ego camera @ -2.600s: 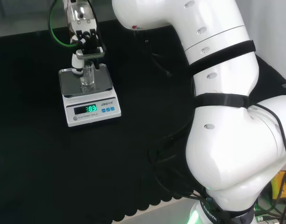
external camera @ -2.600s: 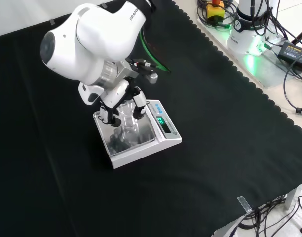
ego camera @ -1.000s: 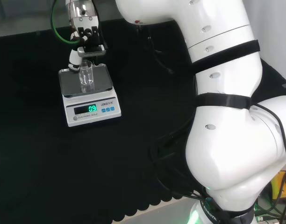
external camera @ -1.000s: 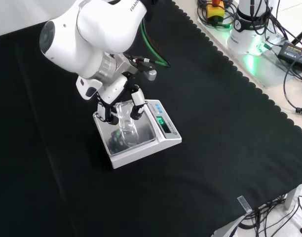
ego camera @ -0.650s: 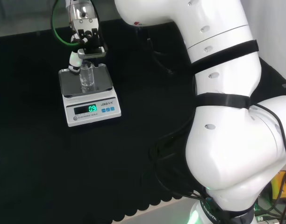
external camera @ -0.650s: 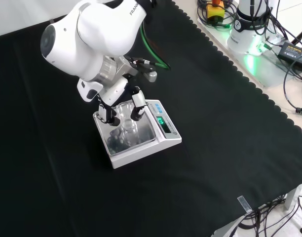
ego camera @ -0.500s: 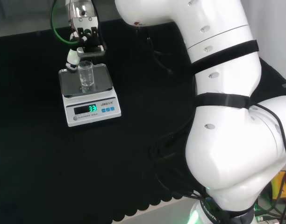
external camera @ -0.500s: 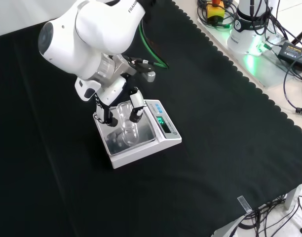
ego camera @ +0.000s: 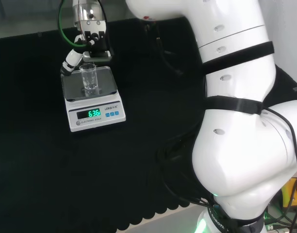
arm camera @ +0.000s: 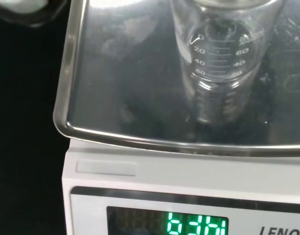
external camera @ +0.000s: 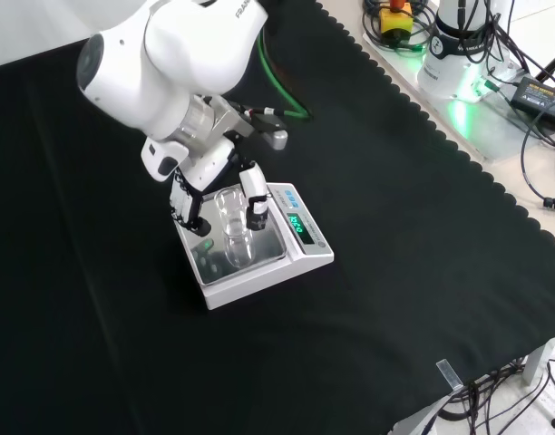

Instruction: Put the beaker on the electronic balance.

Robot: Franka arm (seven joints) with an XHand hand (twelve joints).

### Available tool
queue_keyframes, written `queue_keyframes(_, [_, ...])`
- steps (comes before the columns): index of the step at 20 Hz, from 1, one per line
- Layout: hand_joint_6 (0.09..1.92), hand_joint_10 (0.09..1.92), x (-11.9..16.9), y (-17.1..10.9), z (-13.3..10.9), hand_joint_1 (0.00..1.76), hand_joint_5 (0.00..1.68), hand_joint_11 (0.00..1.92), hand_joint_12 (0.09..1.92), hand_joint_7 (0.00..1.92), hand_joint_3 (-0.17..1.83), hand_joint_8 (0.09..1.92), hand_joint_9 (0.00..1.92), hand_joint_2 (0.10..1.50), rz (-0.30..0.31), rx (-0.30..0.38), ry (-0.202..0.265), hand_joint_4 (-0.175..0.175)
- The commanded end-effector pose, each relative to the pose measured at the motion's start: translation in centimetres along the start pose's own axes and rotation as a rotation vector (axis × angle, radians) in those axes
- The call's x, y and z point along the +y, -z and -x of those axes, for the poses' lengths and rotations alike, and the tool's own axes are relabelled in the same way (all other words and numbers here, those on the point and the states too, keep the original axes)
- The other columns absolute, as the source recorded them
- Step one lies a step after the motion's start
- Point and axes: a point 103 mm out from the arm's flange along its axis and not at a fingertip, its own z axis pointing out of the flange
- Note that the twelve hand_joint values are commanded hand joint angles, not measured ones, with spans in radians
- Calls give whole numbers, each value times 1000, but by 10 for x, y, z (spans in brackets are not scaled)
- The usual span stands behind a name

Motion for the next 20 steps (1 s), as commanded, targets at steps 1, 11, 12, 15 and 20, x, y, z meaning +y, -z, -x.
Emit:
queue_keyframes(1, [749,878,-56,41,23,622,362,469,1366,382,406,904,289,597,218,37,19,-69])
queue_keyframes(11, [696,893,-132,42,57,626,374,471,1373,374,361,900,277,633,300,70,-23,-71])
queue_keyframes(12, [695,894,-134,39,58,633,375,476,1373,374,360,899,278,636,294,73,-24,-71])
queue_keyframes(15, [693,894,-134,33,62,648,378,487,1371,374,360,897,281,643,278,85,-28,-70])
queue_keyframes(20, [686,891,-130,31,64,655,384,499,1357,376,356,893,284,648,277,104,-33,-70])
